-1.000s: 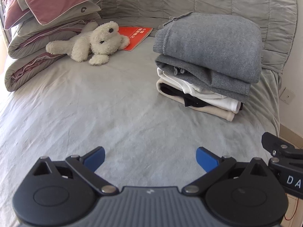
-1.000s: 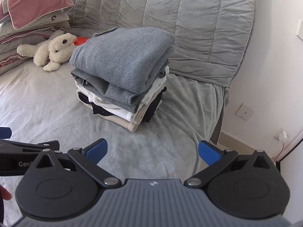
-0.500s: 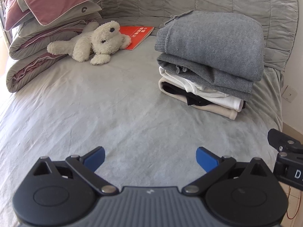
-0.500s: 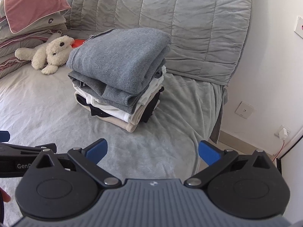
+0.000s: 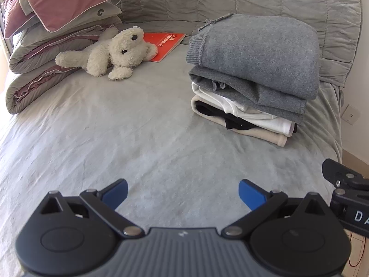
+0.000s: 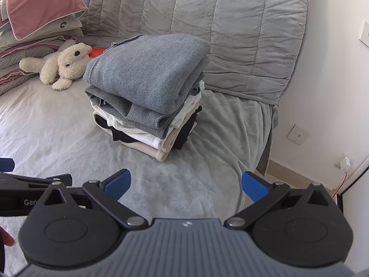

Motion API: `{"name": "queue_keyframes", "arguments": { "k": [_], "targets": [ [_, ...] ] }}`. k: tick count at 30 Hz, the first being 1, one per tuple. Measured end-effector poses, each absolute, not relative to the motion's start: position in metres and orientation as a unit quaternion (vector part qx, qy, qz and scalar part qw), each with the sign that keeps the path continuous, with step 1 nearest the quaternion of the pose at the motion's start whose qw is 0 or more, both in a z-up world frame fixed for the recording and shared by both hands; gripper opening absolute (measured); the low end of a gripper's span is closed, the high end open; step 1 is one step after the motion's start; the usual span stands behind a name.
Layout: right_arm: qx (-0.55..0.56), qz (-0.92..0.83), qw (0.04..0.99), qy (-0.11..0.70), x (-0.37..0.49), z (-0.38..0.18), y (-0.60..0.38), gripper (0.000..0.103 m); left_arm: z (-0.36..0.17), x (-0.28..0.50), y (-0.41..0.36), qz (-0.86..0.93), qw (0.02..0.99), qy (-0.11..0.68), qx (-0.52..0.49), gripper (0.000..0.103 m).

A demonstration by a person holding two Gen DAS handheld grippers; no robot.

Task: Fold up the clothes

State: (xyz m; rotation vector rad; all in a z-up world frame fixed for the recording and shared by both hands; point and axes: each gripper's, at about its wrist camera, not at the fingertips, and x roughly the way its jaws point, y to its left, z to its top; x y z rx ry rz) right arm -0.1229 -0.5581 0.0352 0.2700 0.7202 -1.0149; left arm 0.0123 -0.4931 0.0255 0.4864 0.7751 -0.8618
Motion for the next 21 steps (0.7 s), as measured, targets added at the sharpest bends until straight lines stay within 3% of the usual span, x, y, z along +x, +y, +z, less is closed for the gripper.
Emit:
{"name": "queue_keyframes", "arguments": {
  "k": [21],
  "targets": [
    [0.124,-0.473,0.804,0.338,-0.1215,0.0349,-0.5581,0.103,0.0203,0.0112,-0.4977,-0.405,0.803,0.365,0.241,0.102]
  ]
}}
